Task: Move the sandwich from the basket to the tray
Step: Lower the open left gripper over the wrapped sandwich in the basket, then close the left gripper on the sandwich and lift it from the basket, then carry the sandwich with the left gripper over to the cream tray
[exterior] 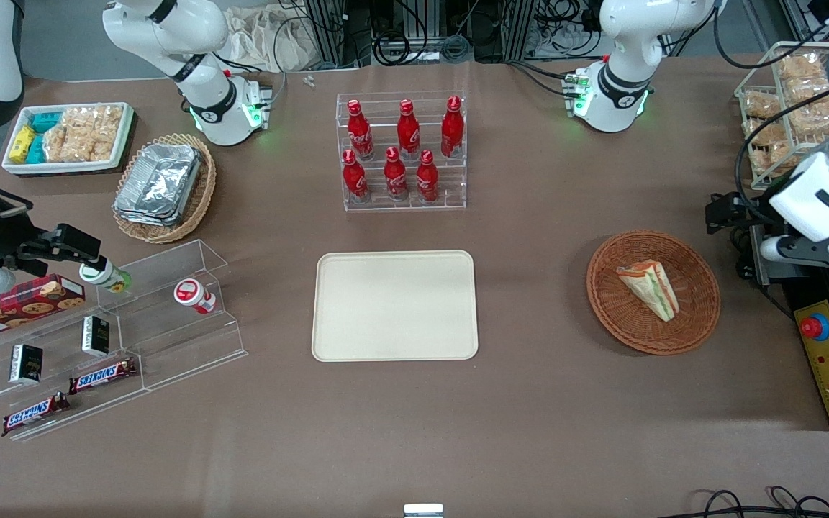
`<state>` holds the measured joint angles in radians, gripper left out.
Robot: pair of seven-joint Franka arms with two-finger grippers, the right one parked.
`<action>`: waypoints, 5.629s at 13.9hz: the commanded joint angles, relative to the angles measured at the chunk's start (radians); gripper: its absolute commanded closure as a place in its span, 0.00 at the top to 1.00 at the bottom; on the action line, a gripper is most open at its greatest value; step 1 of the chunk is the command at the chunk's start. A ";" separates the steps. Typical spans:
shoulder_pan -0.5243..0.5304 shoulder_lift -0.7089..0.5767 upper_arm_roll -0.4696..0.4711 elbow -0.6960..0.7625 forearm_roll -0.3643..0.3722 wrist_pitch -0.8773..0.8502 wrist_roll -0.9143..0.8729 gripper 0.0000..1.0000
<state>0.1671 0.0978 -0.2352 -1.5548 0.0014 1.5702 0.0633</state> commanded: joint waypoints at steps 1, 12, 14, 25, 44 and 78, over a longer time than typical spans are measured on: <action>-0.018 0.031 0.011 0.039 0.015 -0.036 0.007 1.00; -0.012 -0.043 0.008 -0.443 0.025 0.409 -0.397 1.00; -0.012 -0.043 0.008 -0.531 0.023 0.519 -0.502 1.00; 0.022 0.121 0.016 -0.705 0.055 0.824 -0.763 1.00; 0.022 0.134 -0.108 -0.198 0.103 0.213 -1.157 0.00; -0.459 0.751 -0.274 0.111 0.408 0.611 -1.059 1.00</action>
<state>-0.2790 0.8481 -0.5156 -1.4722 0.3831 2.1761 -0.9736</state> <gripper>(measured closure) 0.313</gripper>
